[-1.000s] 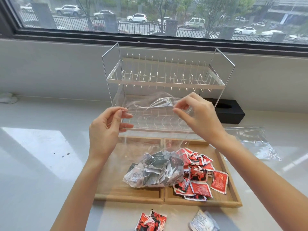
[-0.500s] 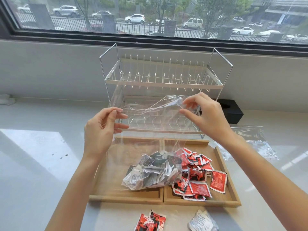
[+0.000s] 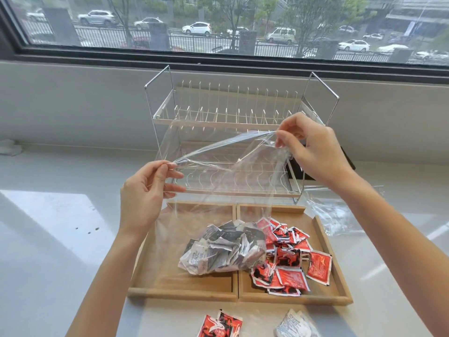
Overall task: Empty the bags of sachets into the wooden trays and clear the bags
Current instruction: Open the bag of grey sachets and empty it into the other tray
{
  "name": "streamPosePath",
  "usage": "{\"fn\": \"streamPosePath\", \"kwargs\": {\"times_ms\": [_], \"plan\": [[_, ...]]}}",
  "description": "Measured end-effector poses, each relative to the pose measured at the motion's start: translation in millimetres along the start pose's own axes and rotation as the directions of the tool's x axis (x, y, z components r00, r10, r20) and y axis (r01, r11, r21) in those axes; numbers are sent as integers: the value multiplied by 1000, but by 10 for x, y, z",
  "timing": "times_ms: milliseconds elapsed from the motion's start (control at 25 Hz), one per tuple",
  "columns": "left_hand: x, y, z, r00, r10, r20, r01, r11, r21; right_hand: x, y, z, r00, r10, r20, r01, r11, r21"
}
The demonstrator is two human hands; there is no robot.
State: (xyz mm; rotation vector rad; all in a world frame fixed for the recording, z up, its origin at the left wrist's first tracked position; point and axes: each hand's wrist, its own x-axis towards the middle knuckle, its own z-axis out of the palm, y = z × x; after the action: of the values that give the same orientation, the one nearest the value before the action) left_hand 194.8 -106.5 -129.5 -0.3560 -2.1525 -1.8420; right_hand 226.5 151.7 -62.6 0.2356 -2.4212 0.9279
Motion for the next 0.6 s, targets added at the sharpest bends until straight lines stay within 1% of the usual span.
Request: {"fn": "streamPosePath", "kwargs": {"times_ms": [80, 200, 280, 360, 440, 480, 560, 600], "plan": [[4, 3, -4, 1000, -8, -10, 8, 1000, -3, 81, -43, -52, 1000, -8, 8, 8, 1000, -8], [36, -9, -48, 1000, -19, -19, 19, 1000, -13, 197, -129, -149, 984, -38, 176, 51, 996, -68], [45, -11, -62, 1000, -31, -5, 31, 999, -17, 247, -154, -197, 958, -14, 288, 36, 997, -71], [36, -14, -65, 999, -36, 4, 36, 999, -11, 324, -182, -261, 910, 16, 415, -10, 1000, -18], [42, 2, -45, 999, -32, 12, 32, 999, -15, 450, -207, -386, 866, 47, 498, -82, 995, 49], [51, 8, -35, 999, -30, 17, 30, 999, -20, 526, -226, -448, 844, 68, 533, -108, 993, 44], [66, 12, -30, 999, -30, 28, 30, 999, -30, 637, -277, -529, 779, 115, 616, -123, 992, -30], [67, 13, -29, 999, -31, 31, 32, 999, -37, 658, -266, -536, 760, 131, 636, -139, 990, -38]]}}
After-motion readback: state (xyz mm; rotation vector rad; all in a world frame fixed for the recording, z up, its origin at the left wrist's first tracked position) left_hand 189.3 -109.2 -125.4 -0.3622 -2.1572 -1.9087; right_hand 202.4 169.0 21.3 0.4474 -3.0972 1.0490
